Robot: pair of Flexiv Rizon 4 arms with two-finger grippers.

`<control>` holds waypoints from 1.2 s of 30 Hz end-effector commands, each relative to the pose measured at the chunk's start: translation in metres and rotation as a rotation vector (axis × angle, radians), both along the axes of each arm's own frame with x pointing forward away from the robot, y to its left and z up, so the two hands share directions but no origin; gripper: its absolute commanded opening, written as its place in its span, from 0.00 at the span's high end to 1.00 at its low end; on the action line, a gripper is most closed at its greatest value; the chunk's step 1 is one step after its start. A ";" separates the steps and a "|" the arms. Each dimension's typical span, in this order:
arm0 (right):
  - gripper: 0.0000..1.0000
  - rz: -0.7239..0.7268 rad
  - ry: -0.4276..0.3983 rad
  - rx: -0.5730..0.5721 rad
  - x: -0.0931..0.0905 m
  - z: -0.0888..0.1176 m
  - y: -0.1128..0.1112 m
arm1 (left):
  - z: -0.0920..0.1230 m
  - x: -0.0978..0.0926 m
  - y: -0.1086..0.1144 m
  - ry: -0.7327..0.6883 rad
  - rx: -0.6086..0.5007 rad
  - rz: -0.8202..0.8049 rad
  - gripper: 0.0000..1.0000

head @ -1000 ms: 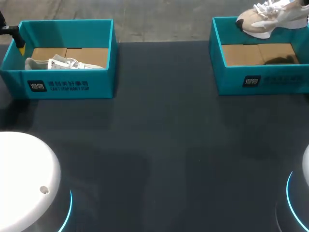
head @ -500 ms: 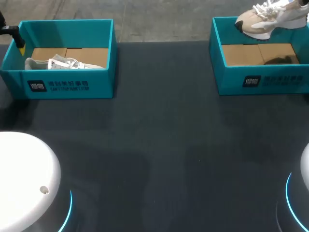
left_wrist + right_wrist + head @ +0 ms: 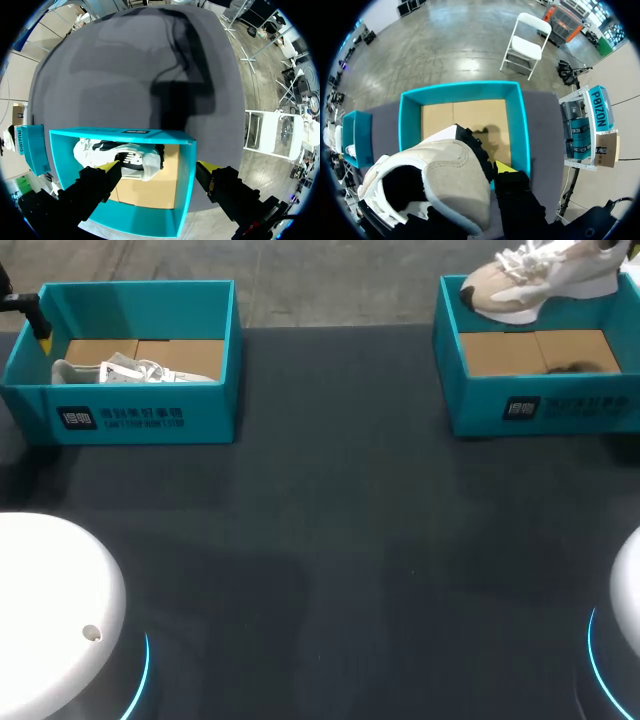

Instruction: Take the shoe out of the shoebox, open the shoe tongue, remove and reinsert the insole, then place the shoe into the shoebox

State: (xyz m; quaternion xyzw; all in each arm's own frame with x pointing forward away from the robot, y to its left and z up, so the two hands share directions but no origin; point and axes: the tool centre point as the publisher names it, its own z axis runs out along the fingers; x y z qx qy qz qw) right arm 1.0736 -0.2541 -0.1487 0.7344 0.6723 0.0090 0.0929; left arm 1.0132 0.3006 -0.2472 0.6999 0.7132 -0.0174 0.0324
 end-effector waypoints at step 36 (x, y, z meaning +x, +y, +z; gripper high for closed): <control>1.00 0.091 0.028 -0.089 -0.126 0.007 0.154 | 0.001 0.000 0.000 0.000 0.003 -0.001 0.00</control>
